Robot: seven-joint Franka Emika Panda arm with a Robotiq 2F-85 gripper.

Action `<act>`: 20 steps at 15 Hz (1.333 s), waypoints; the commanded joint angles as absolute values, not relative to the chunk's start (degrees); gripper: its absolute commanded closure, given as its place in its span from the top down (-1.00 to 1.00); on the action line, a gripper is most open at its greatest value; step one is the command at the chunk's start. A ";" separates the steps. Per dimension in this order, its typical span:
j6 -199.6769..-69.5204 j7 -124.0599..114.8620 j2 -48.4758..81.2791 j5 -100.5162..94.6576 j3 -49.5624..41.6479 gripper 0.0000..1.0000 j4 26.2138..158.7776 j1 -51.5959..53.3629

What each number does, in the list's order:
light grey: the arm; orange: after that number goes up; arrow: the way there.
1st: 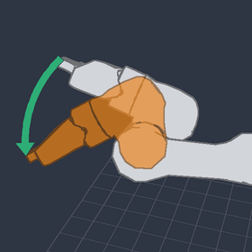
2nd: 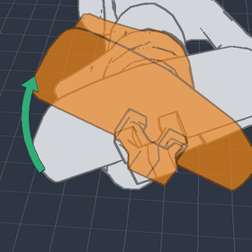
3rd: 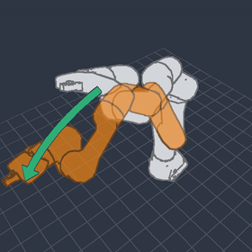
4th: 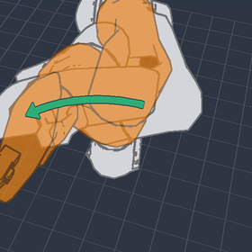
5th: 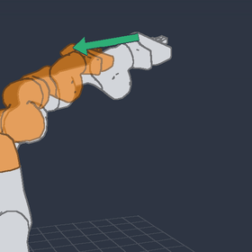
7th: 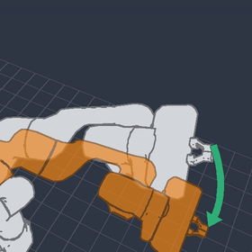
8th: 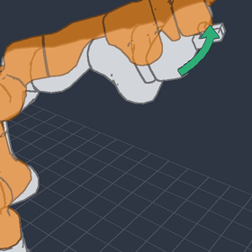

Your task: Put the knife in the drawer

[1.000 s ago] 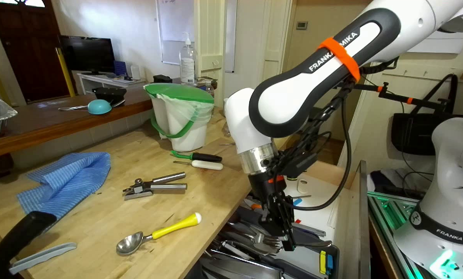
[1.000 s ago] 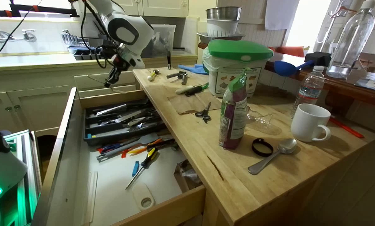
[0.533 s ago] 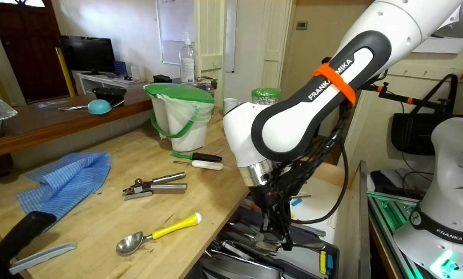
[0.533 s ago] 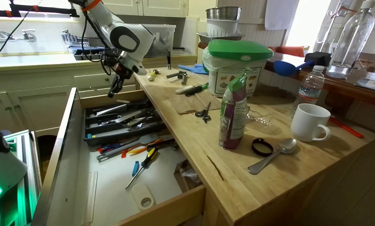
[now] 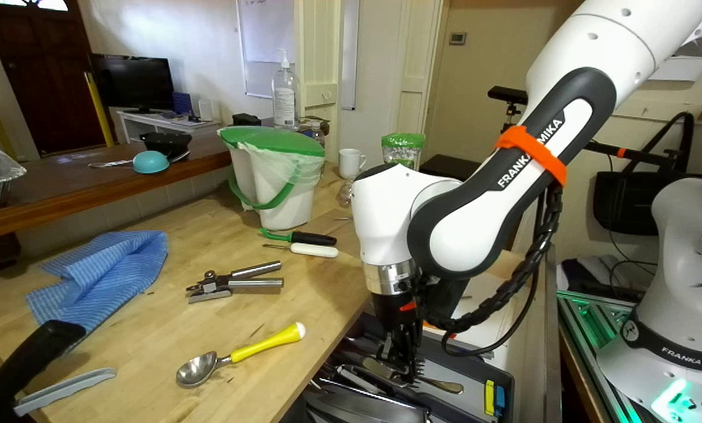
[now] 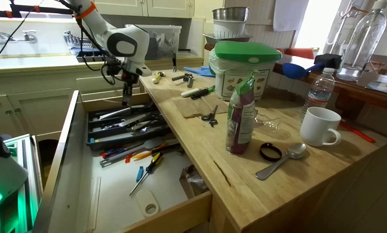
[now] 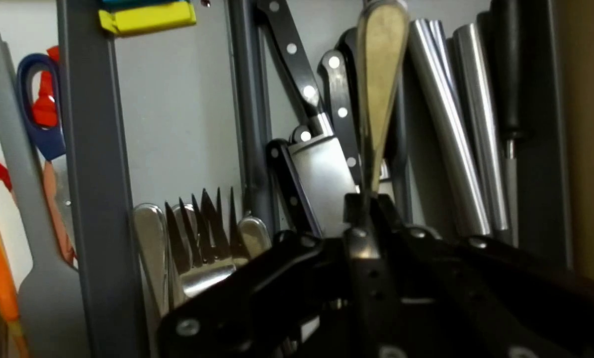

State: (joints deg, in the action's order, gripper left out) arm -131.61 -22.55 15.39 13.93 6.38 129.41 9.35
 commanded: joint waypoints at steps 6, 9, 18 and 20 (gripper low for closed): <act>-151.32 -30.21 12.12 5.30 3.80 -0.96 140.22 12.20; -153.15 -31.43 12.20 0.81 2.90 -0.96 141.48 13.28; -158.01 -34.54 14.85 -7.89 0.33 -0.96 140.10 14.97; -159.43 -34.08 15.77 -7.90 0.00 -0.96 139.84 15.04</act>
